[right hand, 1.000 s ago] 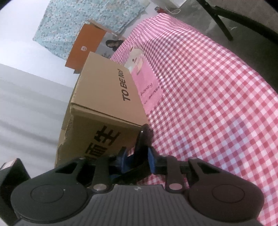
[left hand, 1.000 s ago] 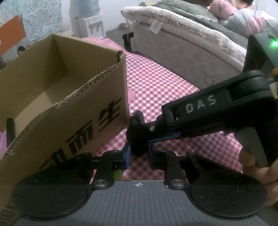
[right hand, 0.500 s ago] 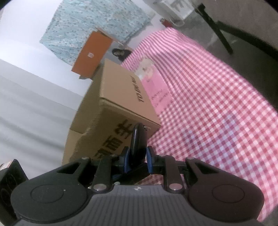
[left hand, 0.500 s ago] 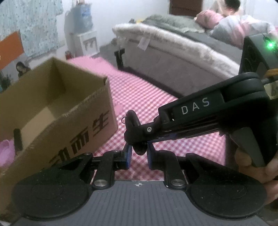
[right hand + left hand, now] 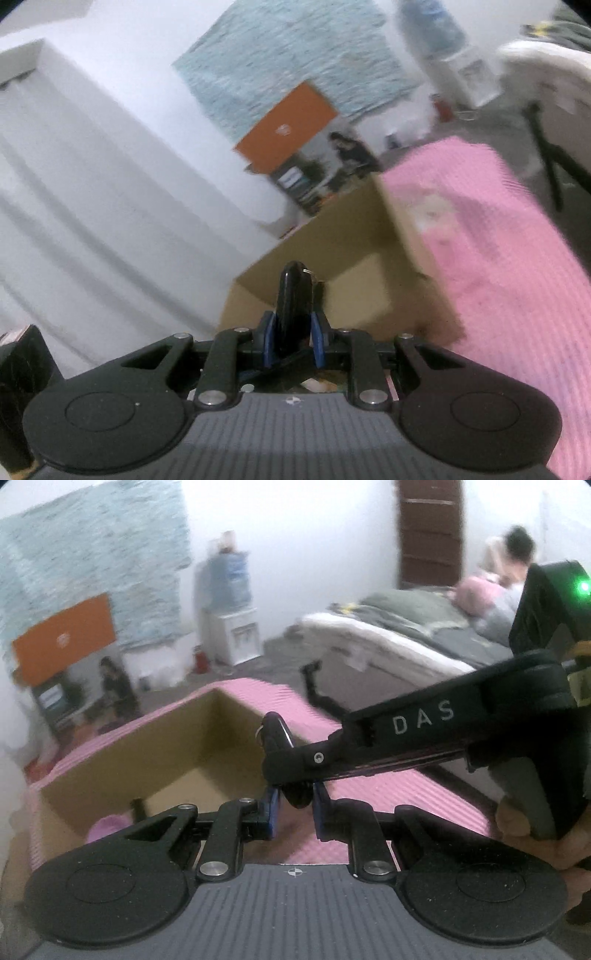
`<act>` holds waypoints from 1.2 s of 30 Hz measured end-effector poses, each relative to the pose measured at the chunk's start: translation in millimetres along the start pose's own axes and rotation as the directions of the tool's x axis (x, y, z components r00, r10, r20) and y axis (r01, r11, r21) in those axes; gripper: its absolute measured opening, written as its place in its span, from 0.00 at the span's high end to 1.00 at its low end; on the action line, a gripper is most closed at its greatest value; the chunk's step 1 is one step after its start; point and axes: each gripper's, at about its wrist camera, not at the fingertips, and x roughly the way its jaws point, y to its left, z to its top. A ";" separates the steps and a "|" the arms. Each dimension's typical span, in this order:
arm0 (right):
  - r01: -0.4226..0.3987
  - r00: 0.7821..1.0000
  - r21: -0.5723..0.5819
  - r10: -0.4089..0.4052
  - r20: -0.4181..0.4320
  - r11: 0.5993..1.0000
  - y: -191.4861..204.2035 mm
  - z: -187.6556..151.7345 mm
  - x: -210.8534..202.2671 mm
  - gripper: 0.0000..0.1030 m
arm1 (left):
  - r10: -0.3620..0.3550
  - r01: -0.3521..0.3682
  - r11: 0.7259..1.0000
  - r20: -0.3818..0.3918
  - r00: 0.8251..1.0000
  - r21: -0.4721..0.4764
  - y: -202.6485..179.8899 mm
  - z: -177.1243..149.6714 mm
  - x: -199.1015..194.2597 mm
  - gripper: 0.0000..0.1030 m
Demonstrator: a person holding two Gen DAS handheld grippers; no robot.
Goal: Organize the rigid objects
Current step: 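Lower the black oval case into the box and open the right gripper, then move the right gripper to the green glue stick and grasp it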
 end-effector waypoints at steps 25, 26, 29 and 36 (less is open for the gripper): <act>0.064 0.892 0.081 -0.020 -0.452 0.995 -6.8 30.9 183.6 0.77 | 0.033 -0.135 0.942 -0.314 0.949 -0.307 133.3 -15.4 74.0 0.74; 0.062 0.896 0.079 -0.020 -0.444 0.995 -5.9 31.6 178.2 0.77 | 0.036 -0.135 0.943 -0.308 0.951 -0.305 132.4 -15.0 71.4 0.72; 0.046 0.913 0.070 -0.014 -0.409 0.996 -1.1 40.0 163.0 0.76 | 0.041 -0.127 0.945 -0.275 0.961 -0.302 127.3 -12.6 57.7 0.66; -0.003 0.956 0.045 0.016 -0.293 0.999 13.0 54.6 102.5 0.75 | 0.027 -0.078 0.956 -0.177 0.984 -0.284 109.7 -8.7 23.5 0.47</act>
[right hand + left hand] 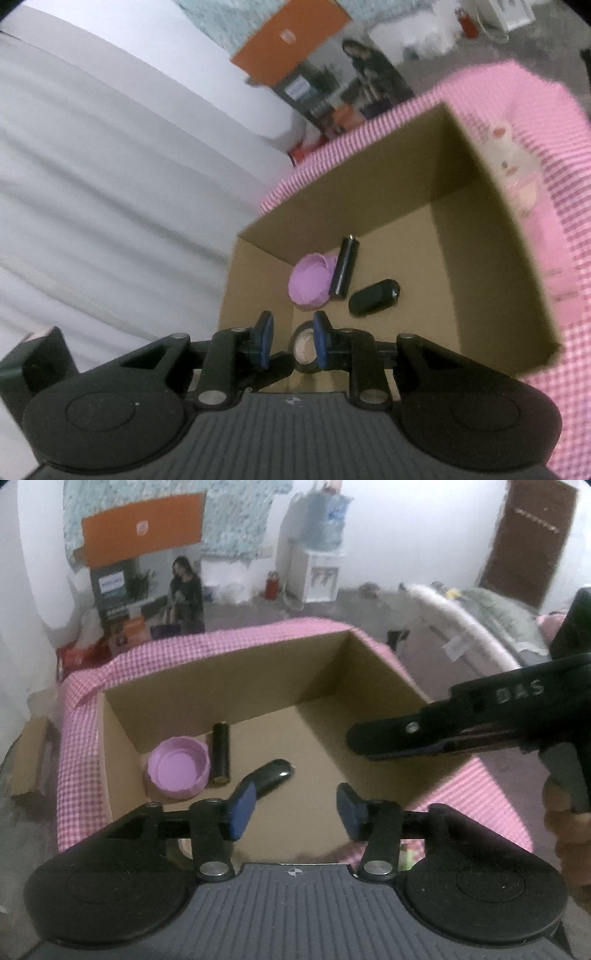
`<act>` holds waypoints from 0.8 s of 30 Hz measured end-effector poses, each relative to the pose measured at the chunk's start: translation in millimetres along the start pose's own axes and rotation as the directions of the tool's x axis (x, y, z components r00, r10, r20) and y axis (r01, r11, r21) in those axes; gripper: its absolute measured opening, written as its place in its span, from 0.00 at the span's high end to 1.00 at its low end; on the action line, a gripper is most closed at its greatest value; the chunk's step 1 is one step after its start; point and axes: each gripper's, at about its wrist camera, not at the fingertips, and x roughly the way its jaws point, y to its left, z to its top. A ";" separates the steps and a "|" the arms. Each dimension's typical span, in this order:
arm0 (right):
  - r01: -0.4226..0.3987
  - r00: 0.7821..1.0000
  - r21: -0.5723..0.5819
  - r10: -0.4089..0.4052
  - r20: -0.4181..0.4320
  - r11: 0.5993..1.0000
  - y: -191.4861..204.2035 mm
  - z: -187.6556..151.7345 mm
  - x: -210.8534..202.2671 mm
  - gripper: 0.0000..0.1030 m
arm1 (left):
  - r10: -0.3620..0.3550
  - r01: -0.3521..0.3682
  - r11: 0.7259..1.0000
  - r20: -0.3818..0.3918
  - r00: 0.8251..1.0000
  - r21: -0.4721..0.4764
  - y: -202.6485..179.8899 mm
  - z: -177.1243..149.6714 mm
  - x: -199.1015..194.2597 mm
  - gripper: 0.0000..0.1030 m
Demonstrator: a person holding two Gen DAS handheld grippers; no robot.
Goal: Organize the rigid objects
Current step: 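Move the right gripper to the green glue stick and grasp it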
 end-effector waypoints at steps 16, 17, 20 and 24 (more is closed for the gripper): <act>0.102 0.988 -0.032 -0.097 0.118 0.994 -34.5 -95.5 -81.5 0.47 | -0.128 0.122 0.975 0.020 0.992 0.186 -68.9 -82.1 -11.3 0.35; 0.113 0.988 -0.028 -0.109 0.109 0.993 -39.6 -99.6 -79.6 0.48 | -0.127 0.122 0.971 0.008 0.992 0.205 -74.6 -87.5 -5.7 0.35; 0.167 0.983 -0.028 -0.165 0.078 0.985 -53.4 -108.3 -67.6 0.53 | -0.113 0.112 0.965 -0.008 0.994 0.238 -88.3 -98.5 13.2 0.38; 0.235 0.971 -0.065 -0.231 0.057 0.970 -62.3 -109.3 -51.9 0.56 | -0.066 0.066 0.960 -0.008 0.998 0.273 -99.4 -107.9 35.9 0.46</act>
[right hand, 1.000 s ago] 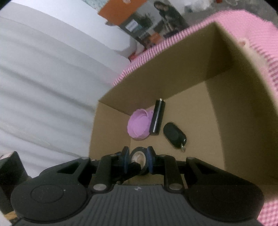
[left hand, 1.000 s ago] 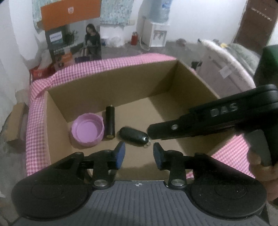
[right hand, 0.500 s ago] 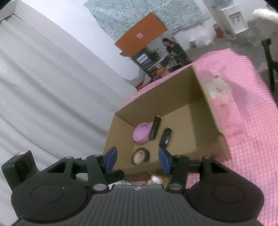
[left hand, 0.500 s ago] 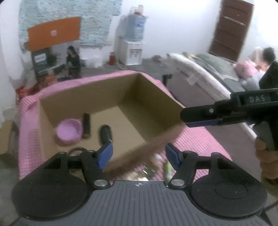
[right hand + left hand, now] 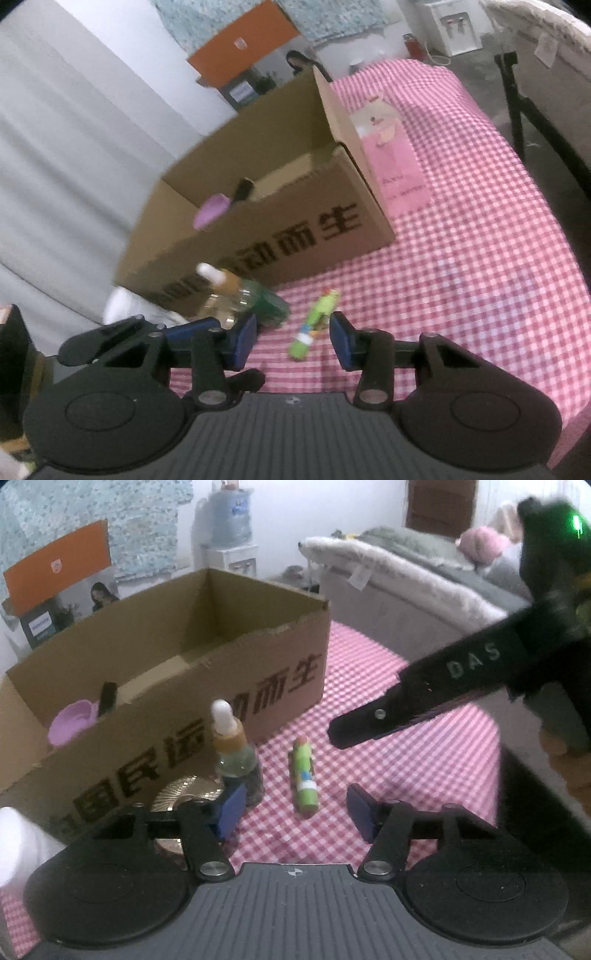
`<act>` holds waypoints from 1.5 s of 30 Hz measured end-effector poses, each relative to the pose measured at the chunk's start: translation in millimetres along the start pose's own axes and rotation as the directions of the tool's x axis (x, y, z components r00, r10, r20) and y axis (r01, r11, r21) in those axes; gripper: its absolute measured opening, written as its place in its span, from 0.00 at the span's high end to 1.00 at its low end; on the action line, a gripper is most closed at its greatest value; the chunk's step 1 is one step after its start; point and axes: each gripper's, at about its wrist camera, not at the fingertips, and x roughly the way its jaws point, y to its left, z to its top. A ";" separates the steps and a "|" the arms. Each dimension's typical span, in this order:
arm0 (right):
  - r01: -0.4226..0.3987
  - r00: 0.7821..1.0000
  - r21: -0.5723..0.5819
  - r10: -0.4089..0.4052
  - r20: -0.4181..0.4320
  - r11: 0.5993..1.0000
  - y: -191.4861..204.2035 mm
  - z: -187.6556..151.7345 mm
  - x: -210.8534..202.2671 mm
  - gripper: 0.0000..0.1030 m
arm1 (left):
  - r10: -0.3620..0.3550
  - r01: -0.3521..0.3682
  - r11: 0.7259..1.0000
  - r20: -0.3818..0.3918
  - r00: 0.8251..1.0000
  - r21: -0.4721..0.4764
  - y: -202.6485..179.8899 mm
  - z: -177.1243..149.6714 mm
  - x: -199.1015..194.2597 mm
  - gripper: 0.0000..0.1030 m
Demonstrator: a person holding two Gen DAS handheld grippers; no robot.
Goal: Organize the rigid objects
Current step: 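Move the right gripper to the green glue stick and grasp it, then carry the glue stick into the box and open the right gripper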
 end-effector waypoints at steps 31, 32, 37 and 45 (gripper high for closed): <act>0.017 0.997 -0.076 -0.023 -0.071 0.997 -8.1 4.5 74.3 0.83 | -0.012 0.012 1.000 -0.061 0.998 0.004 -4.0 8.8 51.8 0.79; 0.017 0.997 -0.072 -0.022 -0.068 0.997 -8.0 3.1 73.5 0.83 | -0.012 0.012 1.000 -0.060 0.998 0.005 -5.6 7.9 51.0 0.80; 0.016 0.999 -0.058 -0.019 -0.048 0.998 -6.8 -4.7 63.2 0.84 | -0.015 0.015 1.000 -0.037 0.999 0.006 -8.1 5.6 40.5 0.81; 0.029 0.998 -0.083 -0.025 0.060 0.996 10.9 -7.8 15.6 0.84 | -0.018 0.016 0.999 0.073 0.997 0.032 -14.0 16.8 -3.2 0.81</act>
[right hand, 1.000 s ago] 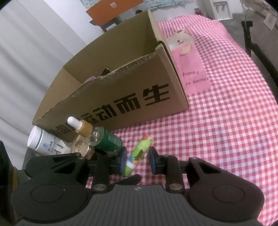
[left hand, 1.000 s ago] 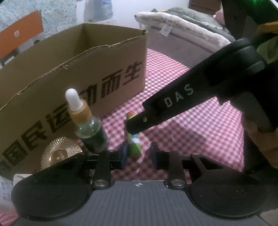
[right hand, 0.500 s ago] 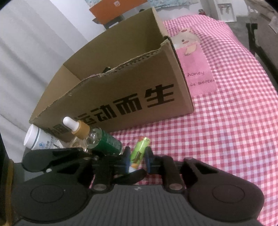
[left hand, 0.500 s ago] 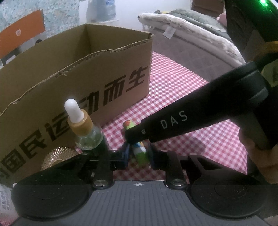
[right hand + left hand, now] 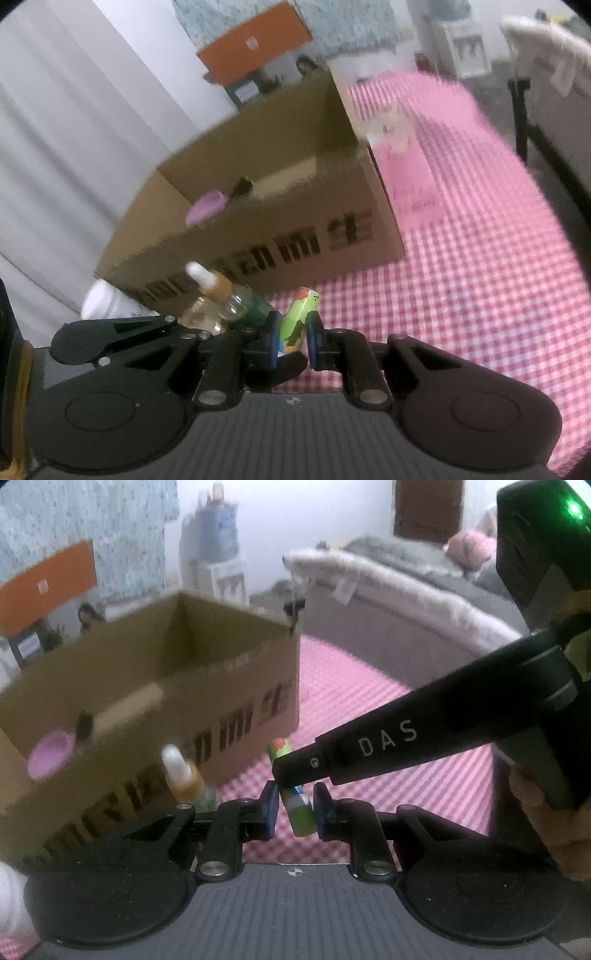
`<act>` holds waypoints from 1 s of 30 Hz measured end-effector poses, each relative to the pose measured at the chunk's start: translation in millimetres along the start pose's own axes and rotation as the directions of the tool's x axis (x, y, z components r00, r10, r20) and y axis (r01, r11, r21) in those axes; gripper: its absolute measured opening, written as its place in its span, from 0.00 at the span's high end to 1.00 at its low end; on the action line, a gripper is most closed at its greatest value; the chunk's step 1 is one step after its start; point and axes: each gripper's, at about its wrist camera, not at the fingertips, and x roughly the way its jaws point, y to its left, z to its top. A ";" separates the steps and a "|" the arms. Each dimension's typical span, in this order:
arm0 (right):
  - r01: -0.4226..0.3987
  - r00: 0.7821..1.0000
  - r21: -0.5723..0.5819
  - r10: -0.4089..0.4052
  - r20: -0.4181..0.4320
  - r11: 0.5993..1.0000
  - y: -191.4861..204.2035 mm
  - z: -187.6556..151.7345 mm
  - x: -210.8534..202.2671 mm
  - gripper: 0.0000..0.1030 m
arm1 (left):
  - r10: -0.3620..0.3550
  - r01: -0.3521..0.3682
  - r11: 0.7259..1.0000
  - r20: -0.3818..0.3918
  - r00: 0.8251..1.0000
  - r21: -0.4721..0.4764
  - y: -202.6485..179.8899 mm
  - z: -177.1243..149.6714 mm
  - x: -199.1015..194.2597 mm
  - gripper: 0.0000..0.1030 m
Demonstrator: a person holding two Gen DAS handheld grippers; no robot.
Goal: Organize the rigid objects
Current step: 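Carry the glue stick into the box and open the right gripper, then withdraw the right gripper from the box back toward the table items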
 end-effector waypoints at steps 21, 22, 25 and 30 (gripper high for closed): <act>-0.151 0.988 -0.198 0.152 -0.008 0.969 108.2 118.3 25.8 0.84 | 0.135 -0.128 0.951 0.006 0.991 -0.281 123.9 69.9 -31.8 0.81; -0.156 0.988 -0.190 0.152 -0.036 0.969 107.7 123.2 37.4 0.84 | 0.129 -0.128 0.944 -0.017 0.992 -0.305 133.2 69.9 -23.5 0.81; -0.180 0.980 -0.140 0.165 -0.113 0.974 104.1 135.6 68.5 0.84 | 0.113 -0.130 0.924 -0.069 0.991 -0.360 155.9 66.9 -7.2 0.81; -0.205 0.966 -0.093 0.186 -0.180 0.974 97.4 139.7 92.8 0.84 | 0.105 -0.138 0.916 -0.108 0.989 -0.376 165.1 60.8 -3.3 0.81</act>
